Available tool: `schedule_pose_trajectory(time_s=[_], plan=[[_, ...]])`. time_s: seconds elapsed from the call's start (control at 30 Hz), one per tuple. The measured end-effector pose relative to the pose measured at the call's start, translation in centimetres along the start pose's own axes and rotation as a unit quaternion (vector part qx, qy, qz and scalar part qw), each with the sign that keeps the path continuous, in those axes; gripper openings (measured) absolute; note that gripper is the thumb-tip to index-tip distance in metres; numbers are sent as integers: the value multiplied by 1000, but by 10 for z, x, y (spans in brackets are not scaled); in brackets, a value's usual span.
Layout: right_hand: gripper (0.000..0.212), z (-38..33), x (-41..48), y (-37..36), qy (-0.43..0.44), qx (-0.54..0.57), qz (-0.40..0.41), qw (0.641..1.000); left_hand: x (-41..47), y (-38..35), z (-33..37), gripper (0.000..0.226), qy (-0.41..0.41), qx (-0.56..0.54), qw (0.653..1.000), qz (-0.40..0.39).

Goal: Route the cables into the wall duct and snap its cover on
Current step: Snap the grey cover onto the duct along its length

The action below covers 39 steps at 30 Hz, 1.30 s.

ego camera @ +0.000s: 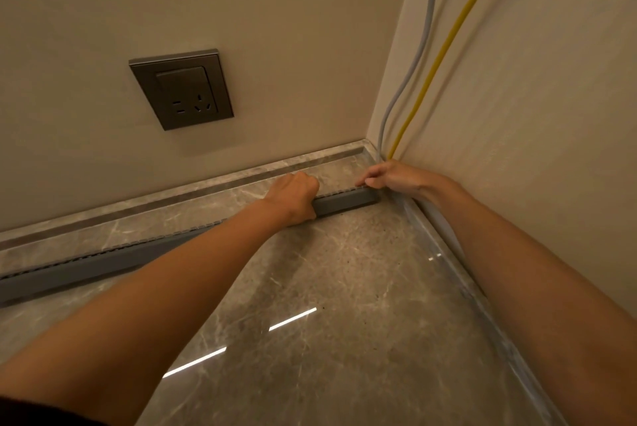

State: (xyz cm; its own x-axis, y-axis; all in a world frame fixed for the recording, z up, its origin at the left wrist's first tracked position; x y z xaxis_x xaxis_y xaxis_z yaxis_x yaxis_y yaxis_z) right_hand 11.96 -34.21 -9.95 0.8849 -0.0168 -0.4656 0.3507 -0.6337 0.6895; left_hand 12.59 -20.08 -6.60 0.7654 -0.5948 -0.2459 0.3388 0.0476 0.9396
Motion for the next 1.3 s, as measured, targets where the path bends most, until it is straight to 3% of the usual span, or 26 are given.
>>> schedule_pose_trajectory(time_s=[0.1,0.27,0.47,0.7,0.83,1.13,1.3], plan=[[41,1,-3,-6,15,-57,-27,998,1,2,2,29,1,-13,1000,5],[36,-4,-1,1,45,-67,67,994,3,-1,-10,28,27,-85,996,9],[30,-11,0,6,71,-96,109,987,2,-4,-16,25,31,-115,993,6],[38,-12,-7,2,77,-132,87,984,8,-6,-12,28,9,-95,995,-35],[32,-15,-7,3,74,-124,93,985,8,-7,-12,27,5,-87,995,-49],[23,-17,-7,4,52,-130,102,985,3,-5,-2,34,0,-101,995,-2],[37,-25,-10,3,80,-198,120,970,2,-9,5,35,-7,-109,994,23]])
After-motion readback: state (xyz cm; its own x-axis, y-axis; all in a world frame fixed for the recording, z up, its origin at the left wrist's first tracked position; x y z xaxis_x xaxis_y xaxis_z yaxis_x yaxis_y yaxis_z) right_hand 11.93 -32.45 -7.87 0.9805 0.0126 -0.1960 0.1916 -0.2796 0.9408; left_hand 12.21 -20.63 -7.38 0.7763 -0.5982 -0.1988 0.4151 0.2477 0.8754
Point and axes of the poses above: each hand's wrist, its own x-axis towards the middle knuckle, its own y-axis out of the back of the hand, z = x × y, the point moved 10 cm from there along x, towards the middle knuckle, and after that the axes turned 9 degrees about -x, right-handed, at the moved point
